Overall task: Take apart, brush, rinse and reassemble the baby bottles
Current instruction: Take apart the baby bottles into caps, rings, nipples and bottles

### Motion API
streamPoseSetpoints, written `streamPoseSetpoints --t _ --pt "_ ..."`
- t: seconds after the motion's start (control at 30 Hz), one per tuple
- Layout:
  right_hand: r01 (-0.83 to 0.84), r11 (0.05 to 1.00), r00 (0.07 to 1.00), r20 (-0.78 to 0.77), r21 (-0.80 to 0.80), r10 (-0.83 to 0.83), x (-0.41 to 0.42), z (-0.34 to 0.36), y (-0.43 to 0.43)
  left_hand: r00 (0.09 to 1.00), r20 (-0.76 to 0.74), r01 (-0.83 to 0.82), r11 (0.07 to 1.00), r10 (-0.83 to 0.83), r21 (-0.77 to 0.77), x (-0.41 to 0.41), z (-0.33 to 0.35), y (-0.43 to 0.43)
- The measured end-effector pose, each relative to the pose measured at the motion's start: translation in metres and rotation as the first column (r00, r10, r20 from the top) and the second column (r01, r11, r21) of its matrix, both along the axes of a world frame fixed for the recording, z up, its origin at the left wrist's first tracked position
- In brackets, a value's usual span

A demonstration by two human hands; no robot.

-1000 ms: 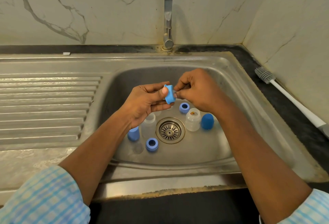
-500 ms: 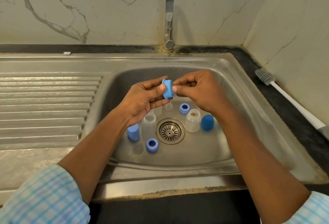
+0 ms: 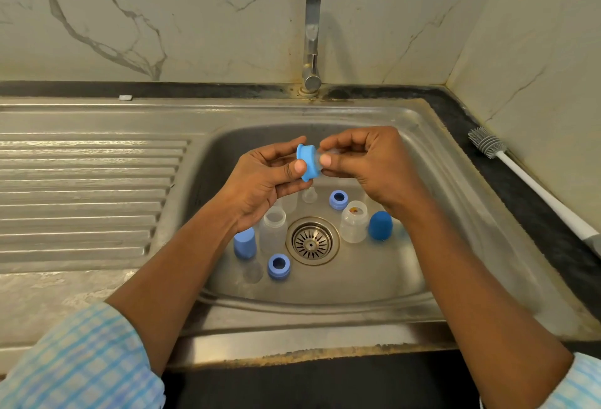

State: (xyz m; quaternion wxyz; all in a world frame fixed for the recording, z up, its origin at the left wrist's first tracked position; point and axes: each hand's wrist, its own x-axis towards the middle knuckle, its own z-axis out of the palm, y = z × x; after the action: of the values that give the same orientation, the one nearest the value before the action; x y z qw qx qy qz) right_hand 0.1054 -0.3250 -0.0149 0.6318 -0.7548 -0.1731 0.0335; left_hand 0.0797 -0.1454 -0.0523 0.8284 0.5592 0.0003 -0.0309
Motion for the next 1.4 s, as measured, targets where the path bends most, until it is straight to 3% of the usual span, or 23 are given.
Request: streamPoseSetpoints --t 0.23,0.4,0.47,0.67,0.87,1.13,1.4 --pt "-0.036 0.999 0.999 -0.039 -0.004 0.035 0.0 0.001 -0.004 0.998 0.057 0.007 0.998 -0.01 0.056 -0.001 -0.001 -0.002" --pt "0.167 0.984 0.982 0.101 -0.06 -0.16 -0.001 -0.008 0.008 0.997 0.077 -0.036 0.995 0.029 0.091 0.001 -0.004 -0.003" --pt "0.193 0.98 0.978 0.09 -0.055 -0.188 0.0 -0.009 0.012 0.996 0.072 -0.057 0.996 0.053 0.061 0.004 -0.005 -0.001" --pt "0.121 0.974 0.991 0.085 -0.192 -0.107 0.002 -0.006 0.011 0.992 0.097 -0.083 0.994 0.076 0.074 0.005 -0.006 0.0" --pt "0.094 0.994 0.995 0.026 -0.047 -0.093 -0.001 -0.006 0.012 0.99 0.12 -0.083 0.995 0.076 0.06 0.004 -0.005 0.0" --pt "0.058 0.979 0.998 0.035 -0.195 -0.052 0.003 -0.005 0.008 0.987 0.15 -0.078 0.988 0.057 0.137 0.003 -0.008 0.0" --pt "0.119 0.964 0.989 0.112 -0.238 -0.095 0.004 -0.009 0.011 0.984 0.133 -0.138 0.983 0.121 0.122 0.004 -0.006 0.0"
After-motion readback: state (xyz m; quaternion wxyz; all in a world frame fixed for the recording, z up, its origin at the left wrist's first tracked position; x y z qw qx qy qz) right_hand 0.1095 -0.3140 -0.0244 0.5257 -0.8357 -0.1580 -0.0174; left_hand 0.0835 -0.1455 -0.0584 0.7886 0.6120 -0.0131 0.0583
